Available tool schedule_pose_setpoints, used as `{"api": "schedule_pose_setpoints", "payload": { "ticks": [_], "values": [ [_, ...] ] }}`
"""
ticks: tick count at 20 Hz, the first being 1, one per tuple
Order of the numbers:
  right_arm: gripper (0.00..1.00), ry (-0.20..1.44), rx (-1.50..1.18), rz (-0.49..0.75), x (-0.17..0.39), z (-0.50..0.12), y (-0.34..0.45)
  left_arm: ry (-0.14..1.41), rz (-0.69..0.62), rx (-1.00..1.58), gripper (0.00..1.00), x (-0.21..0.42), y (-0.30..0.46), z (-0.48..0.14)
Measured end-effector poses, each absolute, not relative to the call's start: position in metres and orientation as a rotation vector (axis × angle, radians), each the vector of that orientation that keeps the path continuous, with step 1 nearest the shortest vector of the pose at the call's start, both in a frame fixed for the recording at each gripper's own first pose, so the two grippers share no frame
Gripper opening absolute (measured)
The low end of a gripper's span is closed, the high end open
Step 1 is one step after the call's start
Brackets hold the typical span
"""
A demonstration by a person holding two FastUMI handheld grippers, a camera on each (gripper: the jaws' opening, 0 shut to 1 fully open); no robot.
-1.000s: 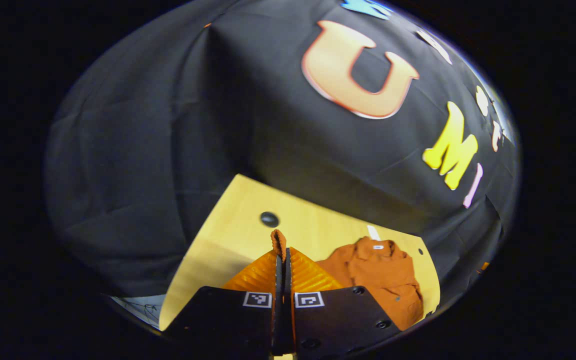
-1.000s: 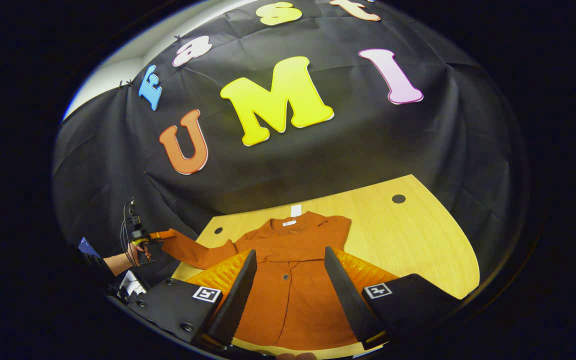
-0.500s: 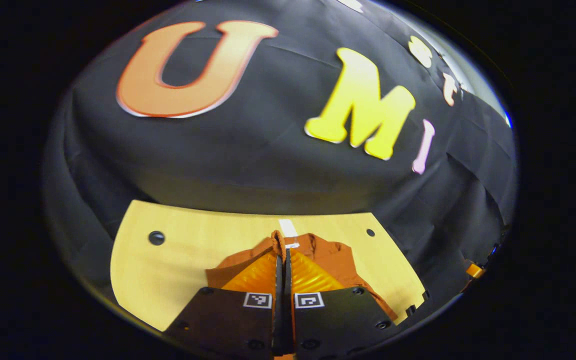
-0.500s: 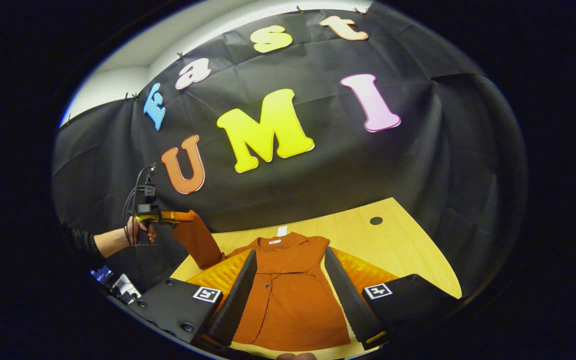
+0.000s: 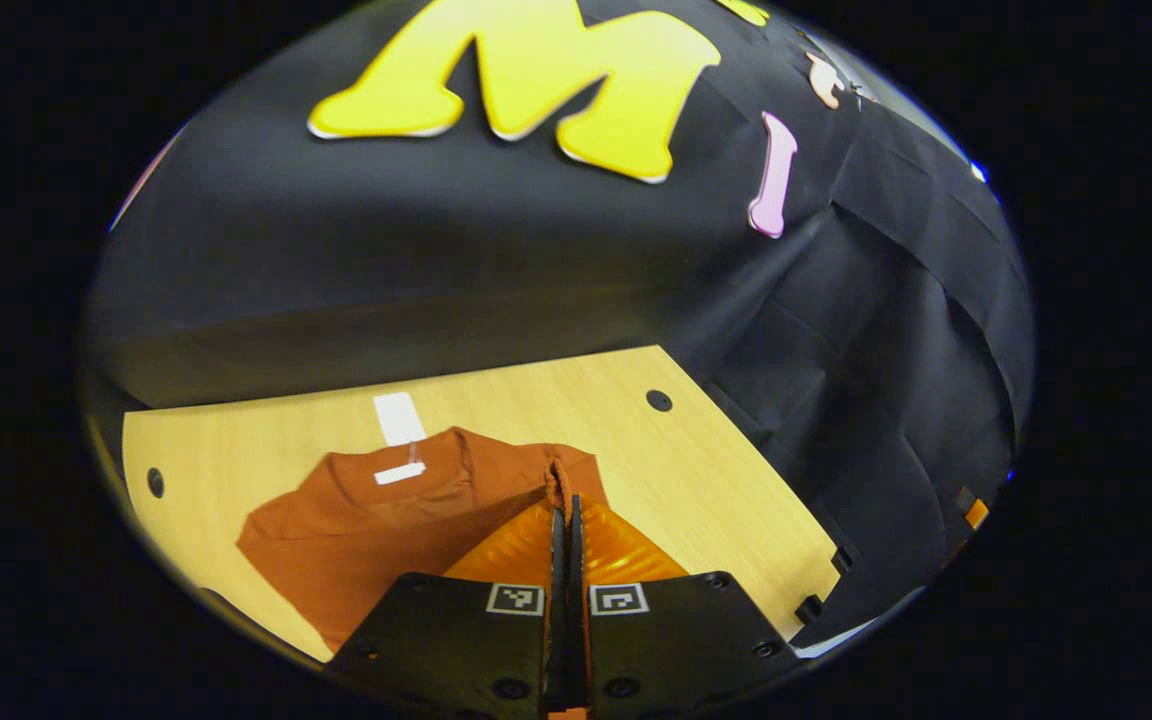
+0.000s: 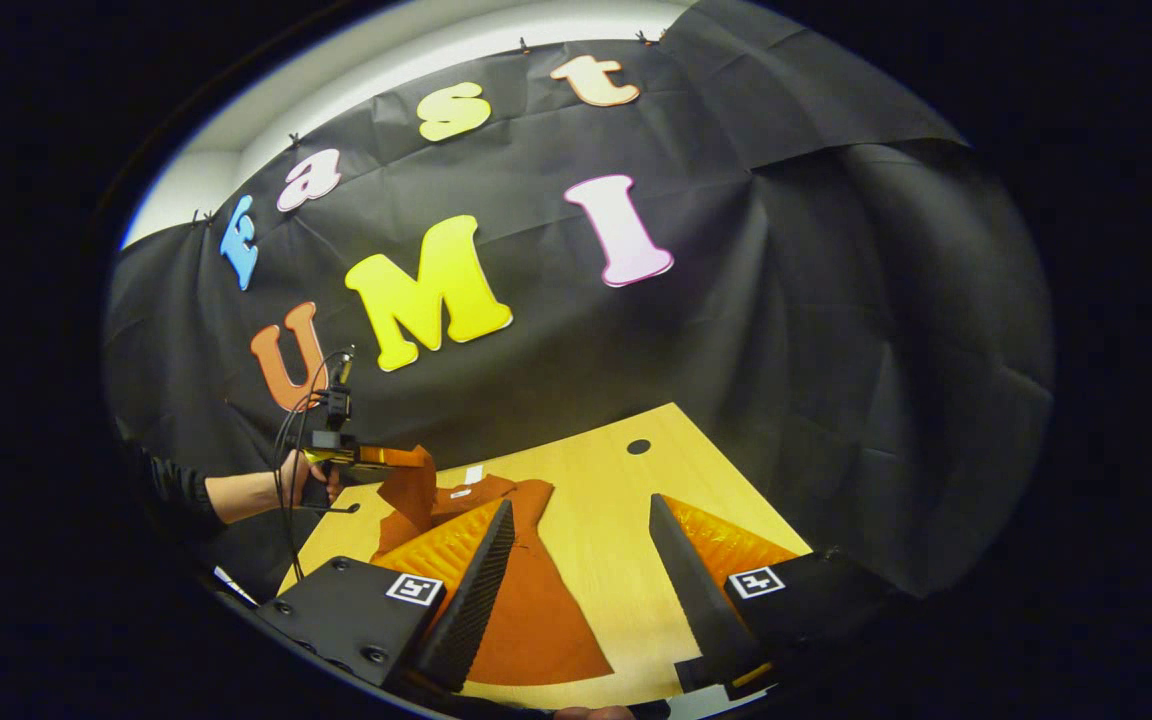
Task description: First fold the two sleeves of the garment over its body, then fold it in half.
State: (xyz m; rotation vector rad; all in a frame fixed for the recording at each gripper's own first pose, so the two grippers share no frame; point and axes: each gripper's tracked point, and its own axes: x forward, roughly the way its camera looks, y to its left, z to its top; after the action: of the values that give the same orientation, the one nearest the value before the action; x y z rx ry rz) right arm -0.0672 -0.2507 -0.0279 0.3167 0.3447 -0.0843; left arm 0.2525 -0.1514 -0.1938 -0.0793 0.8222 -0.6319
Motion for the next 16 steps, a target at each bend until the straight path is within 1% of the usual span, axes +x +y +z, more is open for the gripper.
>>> {"api": "schedule_pose_setpoints", "payload": {
  "ticks": [2,7,10,11,12,13,15,16],
  "values": [
    [0.88,0.343,0.322,-0.127,-0.079,-0.032,-0.263,0.863,-0.640,-0.038,0.02,0.258,-0.168,-0.224],
    [0.88,0.369,0.315,-0.210,-0.106,-0.043,-0.283,0.937,-0.589,0.051,0.03,0.272,-0.190,-0.292],
    [0.88,0.380,0.326,-0.247,-0.112,-0.049,-0.287,0.943,-0.532,0.052,0.03,0.276,-0.191,-0.309],
    [0.88,0.378,0.340,-0.252,-0.111,-0.048,-0.287,0.929,-0.523,0.031,0.05,0.276,-0.191,-0.308],
    [0.88,0.376,0.347,-0.256,-0.110,-0.048,-0.285,0.922,-0.543,-0.019,0.06,0.266,-0.201,-0.314],
    [0.88,0.376,0.346,-0.259,-0.108,-0.049,-0.285,0.926,-0.574,-0.072,0.23,0.270,-0.220,-0.314],
    [0.88,0.385,0.334,-0.250,-0.102,-0.050,-0.281,0.925,-0.587,-0.088,0.57,0.265,-0.219,-0.305],
    [0.88,0.383,0.324,-0.240,-0.098,-0.048,-0.279,0.905,-0.583,-0.071,0.72,0.266,-0.216,-0.301]
  ]
}}
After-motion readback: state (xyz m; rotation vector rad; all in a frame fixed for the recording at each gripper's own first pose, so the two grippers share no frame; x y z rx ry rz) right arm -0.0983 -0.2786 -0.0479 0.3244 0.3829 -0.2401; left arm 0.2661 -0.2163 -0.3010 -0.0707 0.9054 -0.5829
